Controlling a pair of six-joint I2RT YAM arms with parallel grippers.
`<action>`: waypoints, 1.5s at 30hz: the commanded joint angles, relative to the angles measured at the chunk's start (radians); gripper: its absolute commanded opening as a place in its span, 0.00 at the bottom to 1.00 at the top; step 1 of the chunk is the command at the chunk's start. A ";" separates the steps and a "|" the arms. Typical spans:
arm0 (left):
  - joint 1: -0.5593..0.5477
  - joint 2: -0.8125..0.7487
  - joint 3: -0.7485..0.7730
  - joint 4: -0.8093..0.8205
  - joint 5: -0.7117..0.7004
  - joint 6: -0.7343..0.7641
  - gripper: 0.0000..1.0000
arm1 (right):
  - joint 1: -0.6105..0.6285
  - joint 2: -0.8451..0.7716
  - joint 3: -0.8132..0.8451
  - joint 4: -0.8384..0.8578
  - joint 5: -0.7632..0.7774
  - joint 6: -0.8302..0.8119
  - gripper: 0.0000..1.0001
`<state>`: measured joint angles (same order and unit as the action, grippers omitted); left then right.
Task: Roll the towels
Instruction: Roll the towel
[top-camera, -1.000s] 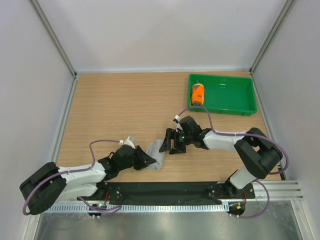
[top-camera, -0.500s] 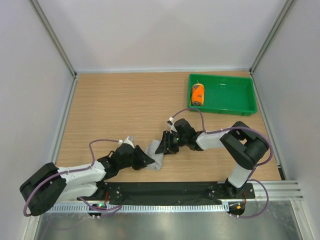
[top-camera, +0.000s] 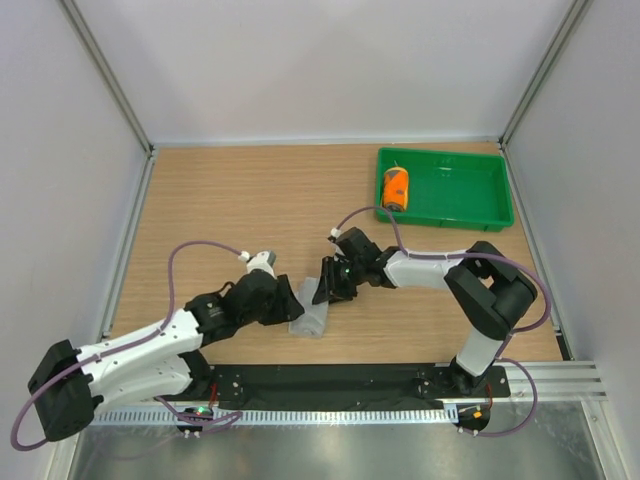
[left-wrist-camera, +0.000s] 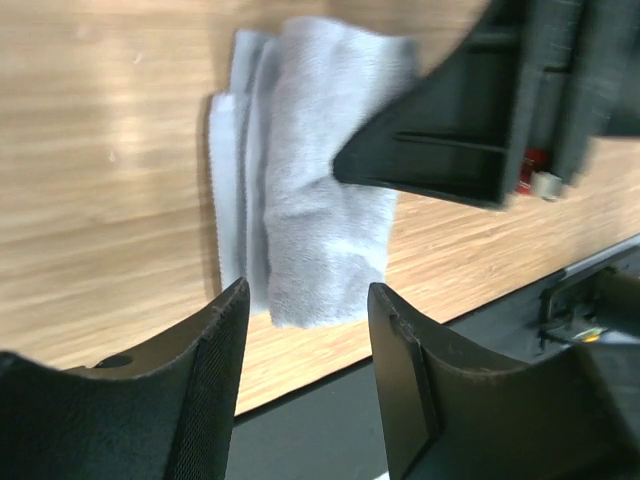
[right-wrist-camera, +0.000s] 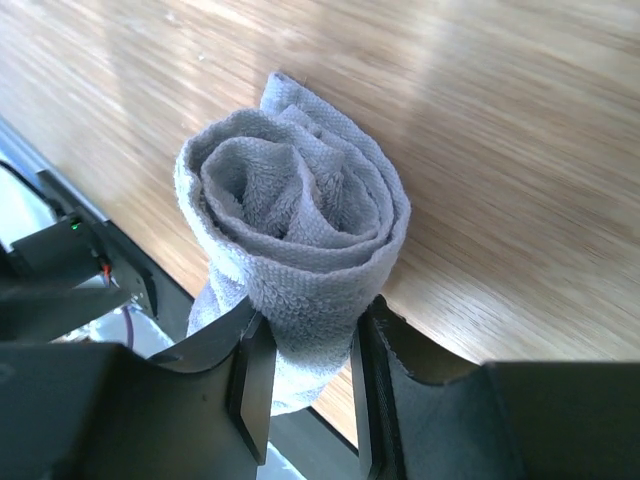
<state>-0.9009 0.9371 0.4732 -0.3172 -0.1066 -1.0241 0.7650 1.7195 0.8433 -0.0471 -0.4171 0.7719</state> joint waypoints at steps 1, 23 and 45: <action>-0.079 -0.015 0.099 -0.123 -0.157 0.165 0.52 | 0.010 -0.011 0.054 -0.203 0.118 -0.069 0.35; -0.371 0.401 0.203 0.108 -0.441 0.280 0.54 | 0.054 0.066 0.220 -0.410 0.173 -0.120 0.40; -0.369 0.215 -0.100 0.247 -0.400 0.079 0.48 | 0.034 -0.053 0.244 -0.338 0.147 -0.123 0.95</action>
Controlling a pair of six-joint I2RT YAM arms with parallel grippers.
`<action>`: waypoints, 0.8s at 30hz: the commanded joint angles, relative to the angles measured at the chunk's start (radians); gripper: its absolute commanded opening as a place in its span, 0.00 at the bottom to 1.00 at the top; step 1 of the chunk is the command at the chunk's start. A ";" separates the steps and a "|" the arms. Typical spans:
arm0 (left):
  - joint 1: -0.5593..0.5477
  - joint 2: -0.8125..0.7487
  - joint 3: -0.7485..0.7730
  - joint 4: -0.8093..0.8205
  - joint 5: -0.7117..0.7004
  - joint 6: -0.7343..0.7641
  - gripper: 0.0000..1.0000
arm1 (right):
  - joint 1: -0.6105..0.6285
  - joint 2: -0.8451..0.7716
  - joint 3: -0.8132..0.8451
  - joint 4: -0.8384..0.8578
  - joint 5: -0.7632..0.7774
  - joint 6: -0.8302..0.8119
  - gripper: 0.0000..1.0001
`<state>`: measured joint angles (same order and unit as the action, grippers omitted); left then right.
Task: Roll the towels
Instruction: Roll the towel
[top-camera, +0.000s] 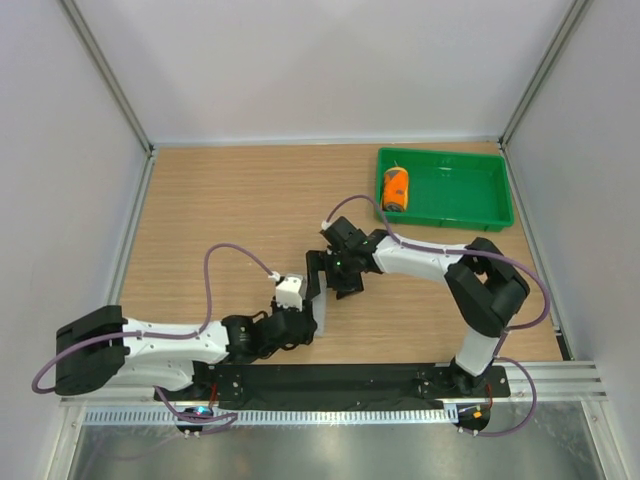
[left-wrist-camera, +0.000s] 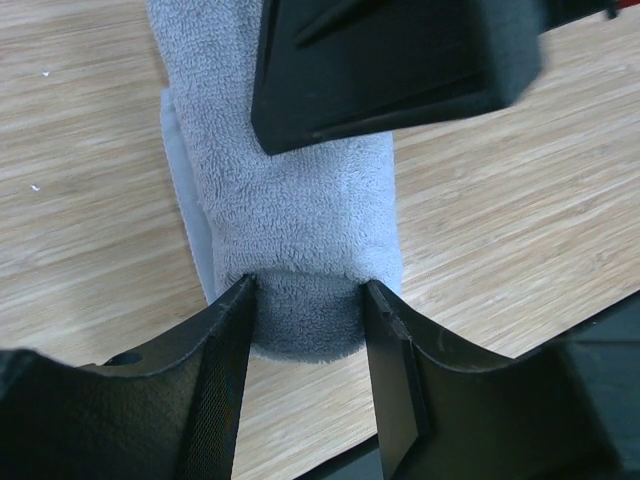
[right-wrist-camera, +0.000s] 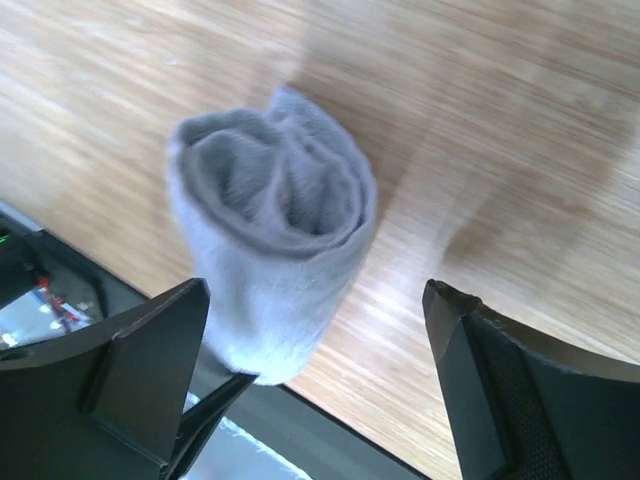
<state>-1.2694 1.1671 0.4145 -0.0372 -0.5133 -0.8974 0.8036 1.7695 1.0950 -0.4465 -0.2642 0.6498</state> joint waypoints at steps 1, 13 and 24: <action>-0.001 -0.023 -0.058 -0.030 0.007 -0.052 0.48 | -0.004 -0.119 -0.032 0.099 -0.026 0.008 0.96; 0.013 -0.069 -0.112 -0.004 0.013 -0.083 0.47 | -0.012 -0.288 -0.277 0.345 -0.115 0.053 0.93; 0.065 -0.144 -0.157 -0.010 0.048 -0.086 0.47 | -0.011 -0.187 -0.403 0.679 -0.193 0.093 0.86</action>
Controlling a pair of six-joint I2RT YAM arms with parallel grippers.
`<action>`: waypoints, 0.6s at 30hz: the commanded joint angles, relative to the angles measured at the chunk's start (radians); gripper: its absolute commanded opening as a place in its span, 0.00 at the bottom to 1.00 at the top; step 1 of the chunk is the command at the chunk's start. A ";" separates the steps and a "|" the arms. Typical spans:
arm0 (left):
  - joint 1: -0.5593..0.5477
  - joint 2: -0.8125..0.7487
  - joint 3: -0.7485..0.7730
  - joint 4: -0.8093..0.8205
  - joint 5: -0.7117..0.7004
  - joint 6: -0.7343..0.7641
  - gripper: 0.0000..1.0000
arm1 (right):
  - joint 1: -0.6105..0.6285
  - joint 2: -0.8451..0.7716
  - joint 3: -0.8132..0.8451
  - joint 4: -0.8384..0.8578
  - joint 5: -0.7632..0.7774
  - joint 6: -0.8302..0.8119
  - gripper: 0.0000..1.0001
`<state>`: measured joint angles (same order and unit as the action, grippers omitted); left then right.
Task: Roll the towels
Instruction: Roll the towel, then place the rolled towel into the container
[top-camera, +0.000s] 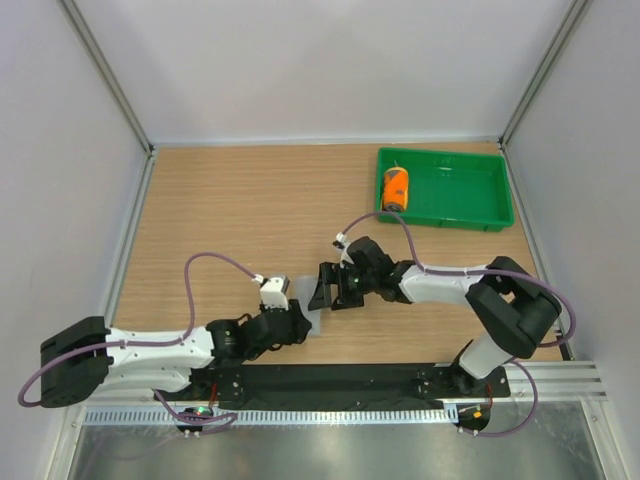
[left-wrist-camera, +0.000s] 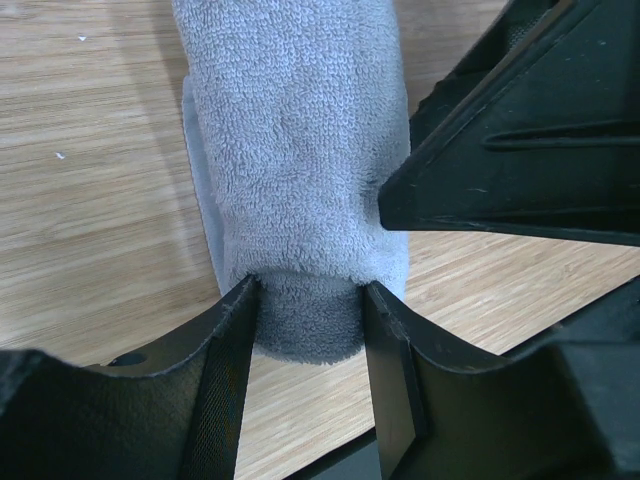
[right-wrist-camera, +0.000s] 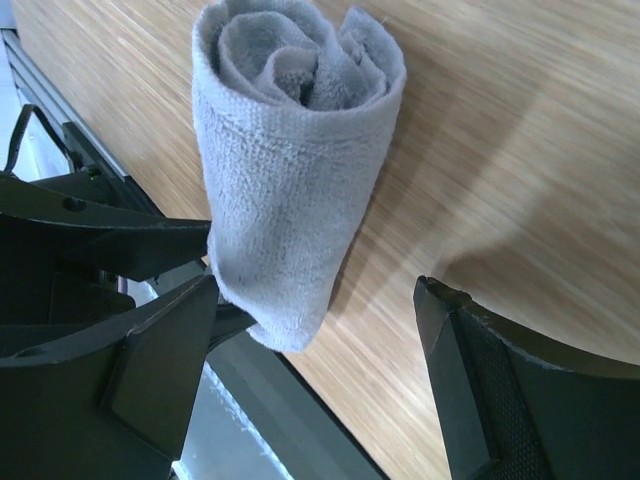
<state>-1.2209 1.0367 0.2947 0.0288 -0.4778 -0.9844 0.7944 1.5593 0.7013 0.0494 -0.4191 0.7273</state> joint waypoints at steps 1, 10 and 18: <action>0.021 -0.020 -0.040 -0.079 0.013 0.001 0.47 | -0.003 0.036 -0.014 0.197 -0.041 0.017 0.86; 0.050 -0.063 -0.054 -0.102 0.031 0.003 0.47 | 0.043 0.183 -0.005 0.331 -0.049 0.053 0.78; 0.077 -0.090 -0.066 -0.107 0.051 0.004 0.47 | 0.074 0.242 -0.002 0.431 -0.064 0.104 0.35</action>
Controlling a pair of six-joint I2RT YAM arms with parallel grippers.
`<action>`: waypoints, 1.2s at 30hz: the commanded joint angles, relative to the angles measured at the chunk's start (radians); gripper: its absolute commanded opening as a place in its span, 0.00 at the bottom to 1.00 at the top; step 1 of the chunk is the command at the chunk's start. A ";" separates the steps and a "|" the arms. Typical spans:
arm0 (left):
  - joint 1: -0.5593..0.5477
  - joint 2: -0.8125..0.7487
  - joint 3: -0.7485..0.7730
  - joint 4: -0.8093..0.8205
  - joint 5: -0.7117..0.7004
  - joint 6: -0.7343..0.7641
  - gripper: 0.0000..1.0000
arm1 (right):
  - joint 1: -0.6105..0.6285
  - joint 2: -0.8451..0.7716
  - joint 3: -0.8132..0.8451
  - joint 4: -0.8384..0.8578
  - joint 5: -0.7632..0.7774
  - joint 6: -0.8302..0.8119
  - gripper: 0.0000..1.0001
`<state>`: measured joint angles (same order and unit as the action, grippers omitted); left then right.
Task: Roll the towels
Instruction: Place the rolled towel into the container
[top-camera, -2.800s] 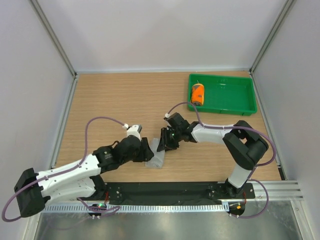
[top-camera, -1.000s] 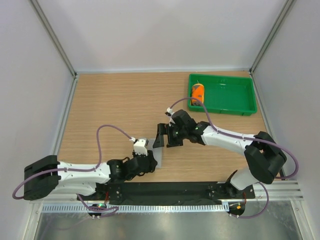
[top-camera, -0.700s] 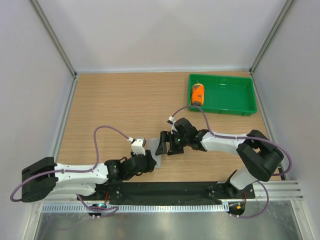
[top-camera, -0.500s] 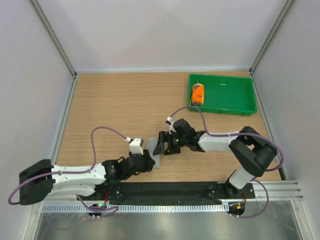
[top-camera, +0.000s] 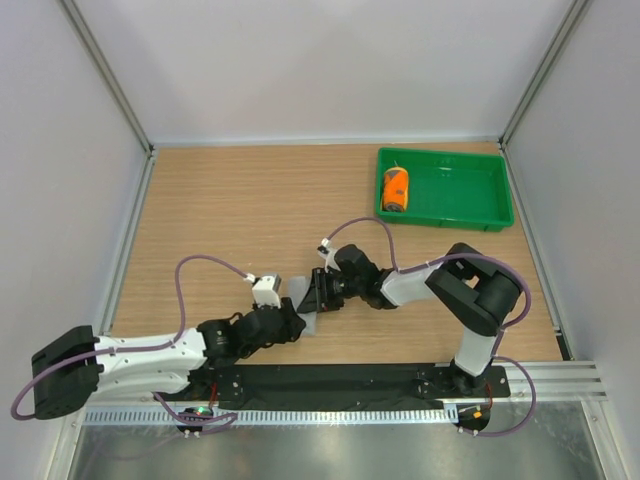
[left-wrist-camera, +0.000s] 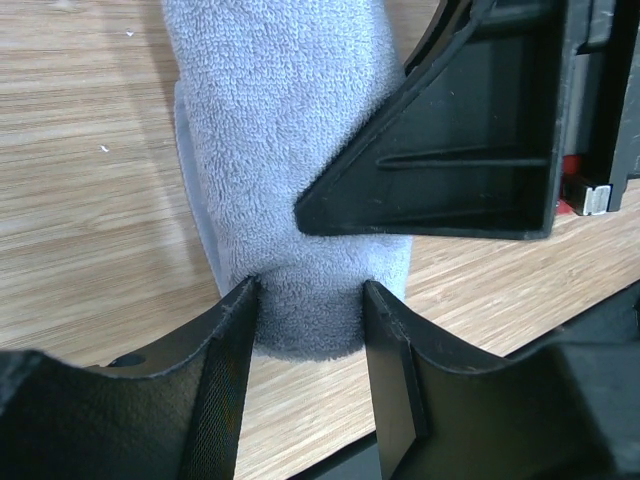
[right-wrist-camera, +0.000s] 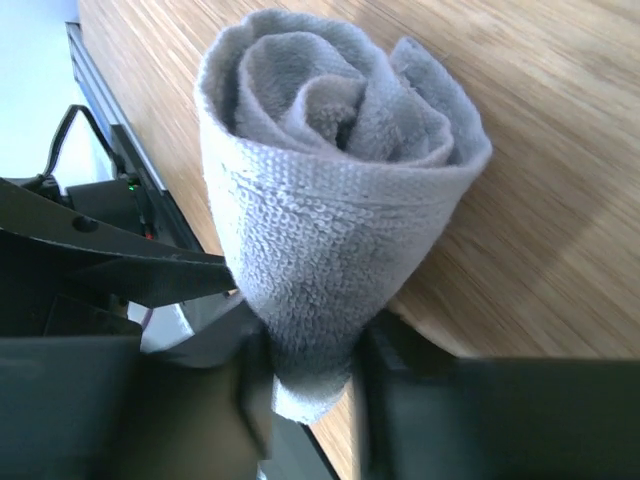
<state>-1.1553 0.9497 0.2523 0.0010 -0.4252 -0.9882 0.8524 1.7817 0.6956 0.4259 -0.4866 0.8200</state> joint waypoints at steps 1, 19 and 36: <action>0.011 -0.005 -0.018 -0.082 0.000 0.010 0.48 | 0.016 0.018 0.005 0.059 0.003 0.014 0.26; 0.011 -0.186 0.329 -0.484 -0.013 0.246 0.61 | -0.234 -0.268 0.381 -0.601 0.069 -0.269 0.04; 0.011 -0.433 0.243 -0.545 -0.041 0.223 0.61 | -0.872 -0.110 0.762 -0.963 -0.214 -0.538 0.01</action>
<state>-1.1465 0.5400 0.4927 -0.5346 -0.4385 -0.7704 0.0570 1.6184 1.4200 -0.5060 -0.5808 0.3080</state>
